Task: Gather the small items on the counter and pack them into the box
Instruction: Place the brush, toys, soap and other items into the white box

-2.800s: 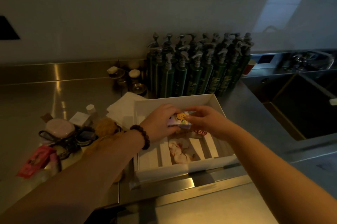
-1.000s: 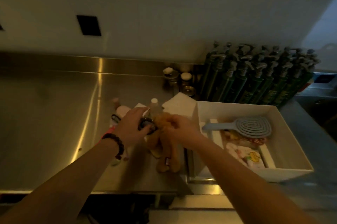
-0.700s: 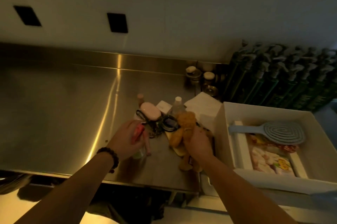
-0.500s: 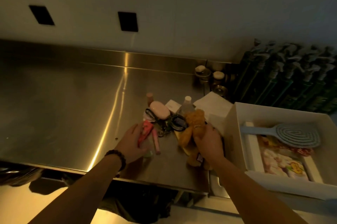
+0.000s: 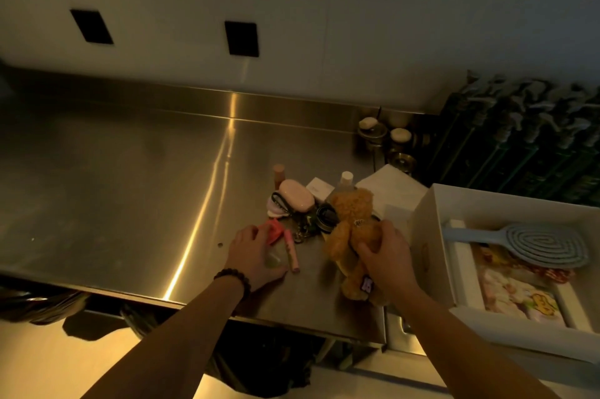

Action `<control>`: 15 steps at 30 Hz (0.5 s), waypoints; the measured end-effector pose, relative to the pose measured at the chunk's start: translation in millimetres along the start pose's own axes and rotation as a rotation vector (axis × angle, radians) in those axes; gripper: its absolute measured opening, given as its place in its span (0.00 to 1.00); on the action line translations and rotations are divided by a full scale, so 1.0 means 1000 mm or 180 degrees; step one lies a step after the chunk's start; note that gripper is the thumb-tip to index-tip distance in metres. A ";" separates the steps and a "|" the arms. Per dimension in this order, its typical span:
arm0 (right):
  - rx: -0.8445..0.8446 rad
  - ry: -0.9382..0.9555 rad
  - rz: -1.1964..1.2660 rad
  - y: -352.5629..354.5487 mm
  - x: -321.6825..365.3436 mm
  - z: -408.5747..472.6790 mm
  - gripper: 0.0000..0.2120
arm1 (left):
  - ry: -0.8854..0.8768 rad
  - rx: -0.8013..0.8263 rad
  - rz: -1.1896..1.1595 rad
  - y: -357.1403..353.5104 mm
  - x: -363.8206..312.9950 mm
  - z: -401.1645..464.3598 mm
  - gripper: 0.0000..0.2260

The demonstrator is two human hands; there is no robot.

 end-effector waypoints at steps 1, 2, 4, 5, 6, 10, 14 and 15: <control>0.0005 0.0028 0.0017 0.000 -0.001 -0.001 0.14 | 0.0048 0.0004 0.0029 0.000 0.000 0.001 0.44; -0.0009 0.0062 0.0052 0.000 -0.003 -0.002 0.13 | 0.0096 0.0005 0.0065 0.000 0.000 0.002 0.44; -0.0040 0.0111 0.0134 0.000 -0.004 -0.003 0.12 | 0.0185 0.0000 0.0124 0.000 0.002 0.003 0.43; -0.0035 0.0115 0.0149 0.000 -0.005 -0.003 0.12 | 0.0227 0.0007 0.0123 0.000 0.003 0.004 0.43; -0.0023 0.0115 0.0147 0.000 -0.005 -0.003 0.12 | 0.0261 0.0021 0.0098 0.000 0.005 0.005 0.42; -0.0043 0.0276 0.0183 0.001 -0.001 -0.002 0.11 | 0.0327 0.0027 -0.0125 0.003 0.012 0.004 0.42; -0.0106 0.0420 0.0275 0.007 0.010 0.002 0.09 | 0.0266 -0.0175 -0.0383 0.016 0.006 0.000 0.41; -0.0118 0.0473 0.0284 0.011 0.014 0.005 0.10 | 0.0217 -0.0254 -0.0445 0.022 0.001 0.000 0.40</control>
Point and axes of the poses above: each hand's wrist, its own z-axis towards the middle knuckle, its own y-axis out of the back of the hand, x = y × z, the point moved 4 cm from there along z, towards the middle knuckle, and after that the axes turned 8 degrees about y, right-handed, at the moved point
